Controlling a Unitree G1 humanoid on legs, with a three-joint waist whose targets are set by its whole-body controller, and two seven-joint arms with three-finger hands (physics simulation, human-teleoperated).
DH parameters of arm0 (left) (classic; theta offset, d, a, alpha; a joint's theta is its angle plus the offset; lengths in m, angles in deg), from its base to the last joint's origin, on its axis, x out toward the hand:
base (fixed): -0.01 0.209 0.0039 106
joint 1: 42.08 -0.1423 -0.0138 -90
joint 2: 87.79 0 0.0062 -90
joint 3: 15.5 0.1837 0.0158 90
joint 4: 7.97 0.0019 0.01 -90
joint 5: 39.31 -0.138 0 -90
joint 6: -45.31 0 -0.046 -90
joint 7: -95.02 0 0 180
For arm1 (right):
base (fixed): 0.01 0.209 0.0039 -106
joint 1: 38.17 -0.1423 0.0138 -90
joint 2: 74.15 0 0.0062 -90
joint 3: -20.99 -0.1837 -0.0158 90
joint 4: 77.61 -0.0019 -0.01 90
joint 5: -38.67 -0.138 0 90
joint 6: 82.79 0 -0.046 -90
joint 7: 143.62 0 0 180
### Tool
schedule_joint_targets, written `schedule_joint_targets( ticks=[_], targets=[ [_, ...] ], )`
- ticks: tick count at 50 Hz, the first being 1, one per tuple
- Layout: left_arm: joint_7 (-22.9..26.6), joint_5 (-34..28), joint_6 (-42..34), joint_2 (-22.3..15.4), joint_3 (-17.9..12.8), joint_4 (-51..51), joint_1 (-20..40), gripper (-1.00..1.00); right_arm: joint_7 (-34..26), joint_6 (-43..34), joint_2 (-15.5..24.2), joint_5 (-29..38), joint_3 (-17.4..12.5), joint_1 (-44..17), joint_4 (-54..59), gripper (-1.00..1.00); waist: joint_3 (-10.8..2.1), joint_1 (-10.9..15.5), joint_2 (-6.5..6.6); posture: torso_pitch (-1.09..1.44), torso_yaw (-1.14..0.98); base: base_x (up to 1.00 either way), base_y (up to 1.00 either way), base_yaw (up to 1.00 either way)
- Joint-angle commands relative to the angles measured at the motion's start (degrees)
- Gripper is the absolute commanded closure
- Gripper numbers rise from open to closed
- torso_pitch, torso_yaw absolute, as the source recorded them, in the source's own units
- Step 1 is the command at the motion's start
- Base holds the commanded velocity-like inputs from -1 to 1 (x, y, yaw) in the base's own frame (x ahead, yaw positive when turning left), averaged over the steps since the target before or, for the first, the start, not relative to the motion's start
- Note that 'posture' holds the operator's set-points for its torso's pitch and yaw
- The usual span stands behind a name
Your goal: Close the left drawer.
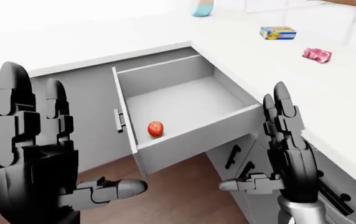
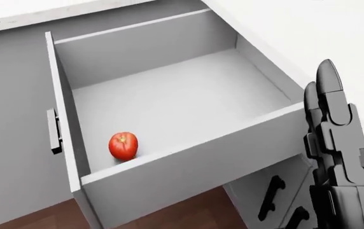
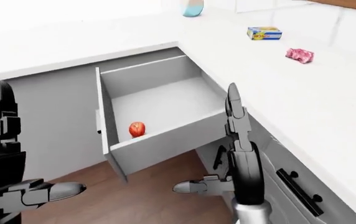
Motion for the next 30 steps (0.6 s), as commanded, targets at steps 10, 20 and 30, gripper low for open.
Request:
schedule_joint_targets(
  ticks=[10, 20, 30],
  targets=[
    [-0.1, 0.0, 0.9, -0.3, -0.5, -1.4, 0.6, -1.0, 0.1, 1.5, -0.1, 0.0, 0.4, -0.5, -1.6, -1.0, -1.07, 1.2, 2.92, 0.0, 0.0, 0.24, 0.0, 0.0],
    [0.2, 0.0, 1.2, 0.0, -0.6, -1.4, 0.4, -1.0, 0.2, 1.8, -0.1, -0.4, 0.4, -0.4, -1.7, -1.0, -1.43, 1.6, -1.48, 0.0, 0.0, 0.08, 0.0, 0.0],
    [0.1, 0.2, 1.2, -0.2, -0.8, -1.4, 0.3, -1.0, 0.3, 1.9, -0.1, -0.8, 0.4, -0.3, -1.8, -1.0, -2.7, 1.1, -0.5, 0.0, 0.0, 0.0, 0.0, 0.0]
  ],
)
